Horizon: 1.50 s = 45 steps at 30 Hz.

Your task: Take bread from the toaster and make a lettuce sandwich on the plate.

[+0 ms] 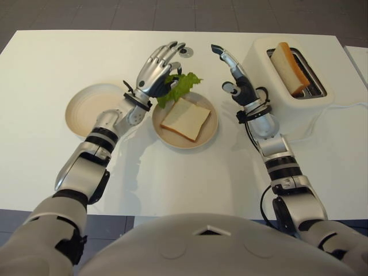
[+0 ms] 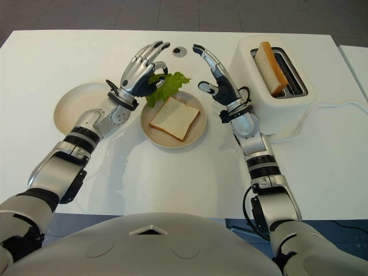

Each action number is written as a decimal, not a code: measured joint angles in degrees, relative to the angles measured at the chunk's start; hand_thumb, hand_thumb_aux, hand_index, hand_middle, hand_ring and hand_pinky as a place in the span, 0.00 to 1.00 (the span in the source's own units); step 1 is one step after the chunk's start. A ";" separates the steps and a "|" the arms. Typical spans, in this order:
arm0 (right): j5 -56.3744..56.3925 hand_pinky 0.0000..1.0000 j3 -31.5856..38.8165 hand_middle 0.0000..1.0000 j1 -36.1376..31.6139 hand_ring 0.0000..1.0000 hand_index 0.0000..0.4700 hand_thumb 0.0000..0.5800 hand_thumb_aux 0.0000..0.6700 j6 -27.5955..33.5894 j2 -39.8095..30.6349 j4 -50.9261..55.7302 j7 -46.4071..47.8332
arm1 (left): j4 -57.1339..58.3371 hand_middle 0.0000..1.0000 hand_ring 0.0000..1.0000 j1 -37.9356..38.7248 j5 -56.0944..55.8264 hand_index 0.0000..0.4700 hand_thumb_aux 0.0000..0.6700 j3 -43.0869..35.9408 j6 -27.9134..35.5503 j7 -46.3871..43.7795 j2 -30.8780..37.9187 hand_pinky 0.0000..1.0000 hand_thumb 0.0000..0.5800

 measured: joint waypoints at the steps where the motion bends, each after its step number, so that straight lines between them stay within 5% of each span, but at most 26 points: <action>1: 0.01 0.00 -0.04 0.00 0.00 0.00 0.00 0.00 0.00 0.01 0.00 0.00 0.02 | -0.09 0.00 0.00 -0.02 -0.18 1.00 1.00 0.08 0.01 0.31 0.23 0.00 1.00; 23: 0.14 0.00 -0.39 0.00 0.01 0.00 0.00 0.00 0.00 0.18 0.02 0.62 0.40 | -6.04 0.00 0.00 10.70 1.75 1.00 1.00 -10.42 -1.72 -1.86 -1.37 0.00 1.00; 24: 0.15 0.00 -0.39 0.00 0.01 0.00 0.00 0.00 0.00 0.18 0.02 0.62 0.40 | -7.29 0.00 0.00 11.20 1.75 0.73 0.73 -10.40 -1.36 -2.70 -0.90 0.00 0.93; 25: 0.15 0.00 -0.39 0.00 0.01 0.00 0.00 0.00 0.00 0.20 0.03 0.62 0.43 | -8.51 0.00 0.00 11.79 1.68 0.29 0.29 -10.33 -1.13 -3.58 -0.47 0.00 0.50; 26: 0.16 0.00 -0.39 0.00 0.01 0.00 0.00 0.00 0.00 0.22 0.03 0.62 0.47 | -9.57 0.00 0.00 12.39 1.41 0.00 0.00 -10.22 -1.07 -4.53 -0.07 0.00 0.00; 45: 0.44 0.00 -0.34 0.00 0.00 0.00 0.00 0.00 0.00 0.28 0.06 0.64 1.28 | -26.79 0.00 0.00 19.06 -16.24 0.00 0.00 -1.83 -5.56 -20.22 1.38 0.00 0.00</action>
